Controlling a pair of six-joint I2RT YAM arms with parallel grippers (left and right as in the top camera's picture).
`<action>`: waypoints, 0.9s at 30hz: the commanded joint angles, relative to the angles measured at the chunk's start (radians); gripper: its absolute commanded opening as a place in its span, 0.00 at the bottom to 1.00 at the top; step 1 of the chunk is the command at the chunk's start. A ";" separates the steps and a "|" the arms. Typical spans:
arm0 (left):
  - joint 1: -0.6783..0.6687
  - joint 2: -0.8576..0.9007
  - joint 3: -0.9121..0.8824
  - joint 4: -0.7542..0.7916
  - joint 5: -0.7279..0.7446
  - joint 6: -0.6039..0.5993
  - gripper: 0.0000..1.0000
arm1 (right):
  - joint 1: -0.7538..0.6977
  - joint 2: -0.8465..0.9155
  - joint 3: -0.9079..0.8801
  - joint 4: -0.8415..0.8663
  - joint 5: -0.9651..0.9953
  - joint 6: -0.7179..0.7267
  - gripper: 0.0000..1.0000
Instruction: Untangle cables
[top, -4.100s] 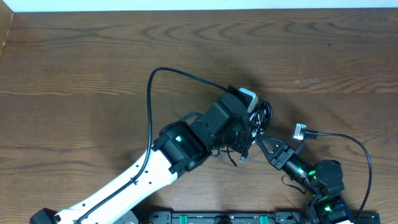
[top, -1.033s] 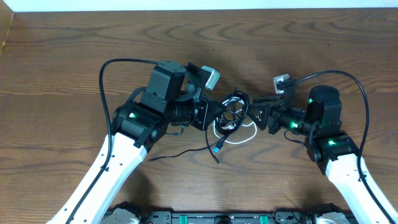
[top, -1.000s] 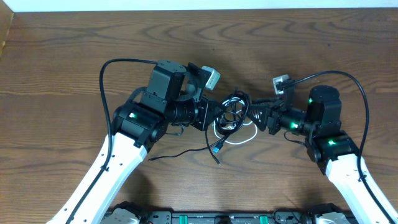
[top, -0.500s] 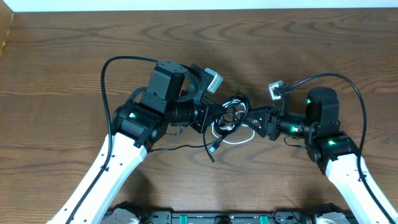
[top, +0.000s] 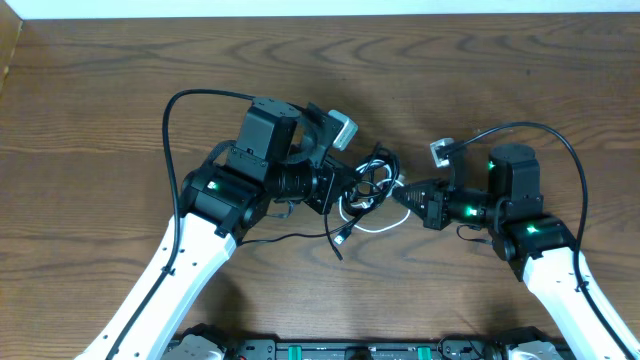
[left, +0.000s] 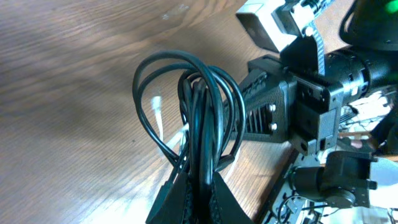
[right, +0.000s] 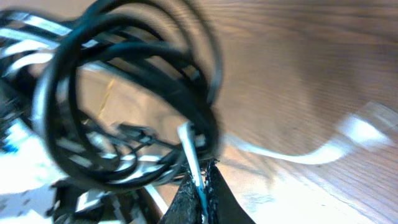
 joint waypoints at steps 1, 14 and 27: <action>0.023 -0.013 0.010 -0.023 -0.074 0.013 0.08 | -0.033 -0.005 0.012 -0.045 0.236 0.081 0.01; 0.158 -0.028 0.010 -0.053 -0.199 -0.110 0.08 | -0.191 -0.005 0.012 -0.368 0.818 0.261 0.01; 0.156 0.008 0.010 -0.053 -0.199 -0.202 0.40 | -0.190 -0.013 0.012 -0.154 0.035 -0.169 0.01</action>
